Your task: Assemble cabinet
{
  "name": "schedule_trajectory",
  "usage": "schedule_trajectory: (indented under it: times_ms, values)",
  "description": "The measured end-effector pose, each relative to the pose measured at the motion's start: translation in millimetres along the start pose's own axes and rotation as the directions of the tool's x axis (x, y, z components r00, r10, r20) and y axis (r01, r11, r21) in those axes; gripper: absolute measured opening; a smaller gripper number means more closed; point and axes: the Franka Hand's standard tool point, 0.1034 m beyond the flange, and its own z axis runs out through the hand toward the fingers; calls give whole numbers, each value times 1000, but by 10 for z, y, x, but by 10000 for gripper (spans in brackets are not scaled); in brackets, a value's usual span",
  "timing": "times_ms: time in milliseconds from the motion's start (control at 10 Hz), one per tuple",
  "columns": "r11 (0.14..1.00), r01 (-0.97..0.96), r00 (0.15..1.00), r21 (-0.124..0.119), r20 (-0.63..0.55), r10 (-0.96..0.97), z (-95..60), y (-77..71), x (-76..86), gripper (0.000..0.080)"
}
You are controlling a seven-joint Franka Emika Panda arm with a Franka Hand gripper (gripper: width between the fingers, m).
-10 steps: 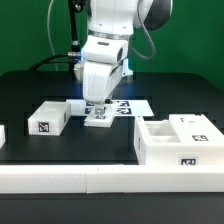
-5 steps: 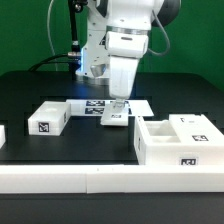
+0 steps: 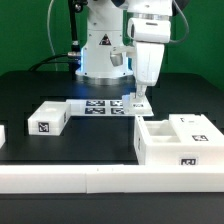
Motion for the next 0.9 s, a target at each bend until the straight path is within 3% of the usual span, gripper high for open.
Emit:
schedule_trajectory:
  times_ms: [200, 500, 900]
  values:
    - [1000, -2, 1000, 13, 8, 2, -40, 88, 23, 62]
    - [998, 55, 998, -14, 28, -54, -124, 479, 128, 62]
    - [999, 36, 999, -3, 34, -36, -90, 470, 107, 64]
